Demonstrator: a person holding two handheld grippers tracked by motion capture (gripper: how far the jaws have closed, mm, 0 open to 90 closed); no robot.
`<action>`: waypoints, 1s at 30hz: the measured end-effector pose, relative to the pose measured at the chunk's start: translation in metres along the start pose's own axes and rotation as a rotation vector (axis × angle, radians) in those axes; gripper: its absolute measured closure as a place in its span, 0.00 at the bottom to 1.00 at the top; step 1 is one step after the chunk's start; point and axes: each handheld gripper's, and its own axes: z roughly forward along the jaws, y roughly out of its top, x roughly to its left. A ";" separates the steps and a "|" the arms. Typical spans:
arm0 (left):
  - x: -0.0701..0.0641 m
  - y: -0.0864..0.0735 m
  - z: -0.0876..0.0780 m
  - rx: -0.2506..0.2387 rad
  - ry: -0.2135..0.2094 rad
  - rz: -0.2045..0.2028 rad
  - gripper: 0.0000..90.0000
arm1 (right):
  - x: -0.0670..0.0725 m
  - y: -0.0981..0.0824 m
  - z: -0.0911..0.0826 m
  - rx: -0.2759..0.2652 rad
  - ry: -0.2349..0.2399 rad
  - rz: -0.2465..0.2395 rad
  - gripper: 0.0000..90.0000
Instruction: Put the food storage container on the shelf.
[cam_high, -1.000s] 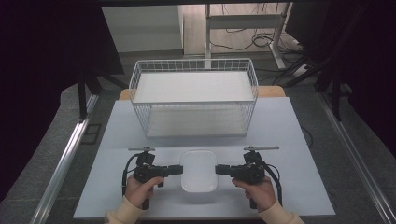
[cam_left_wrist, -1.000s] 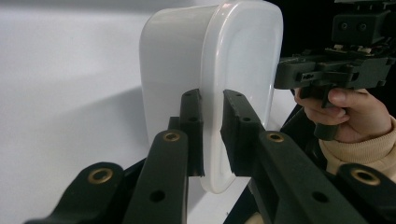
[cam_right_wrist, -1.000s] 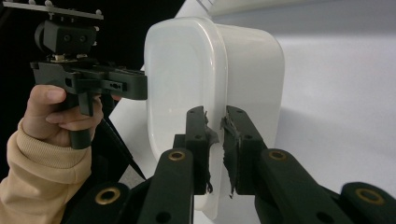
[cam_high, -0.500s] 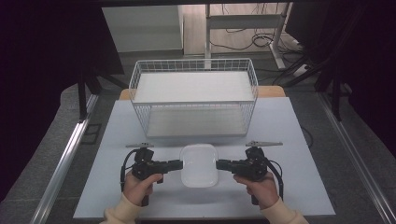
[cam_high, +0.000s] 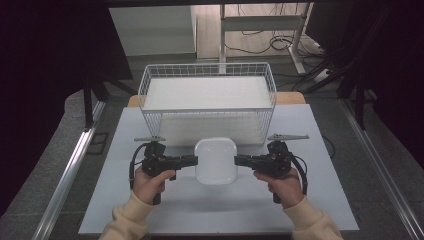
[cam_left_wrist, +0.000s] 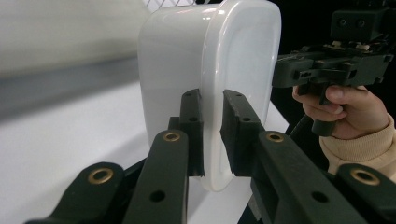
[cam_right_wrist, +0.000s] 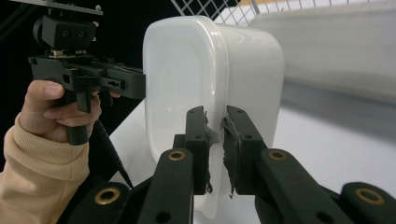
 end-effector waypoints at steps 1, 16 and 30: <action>0.000 0.000 0.000 0.000 0.000 0.000 0.88 | 0.000 0.000 0.000 0.000 0.000 0.000 0.89; -0.013 0.050 -0.008 -0.025 -0.013 0.044 0.88 | 0.009 0.046 -0.014 -0.041 -0.012 -0.053 0.89; -0.034 0.104 -0.019 -0.042 0.013 0.136 0.89 | 0.014 0.094 -0.026 -0.086 -0.012 -0.090 0.89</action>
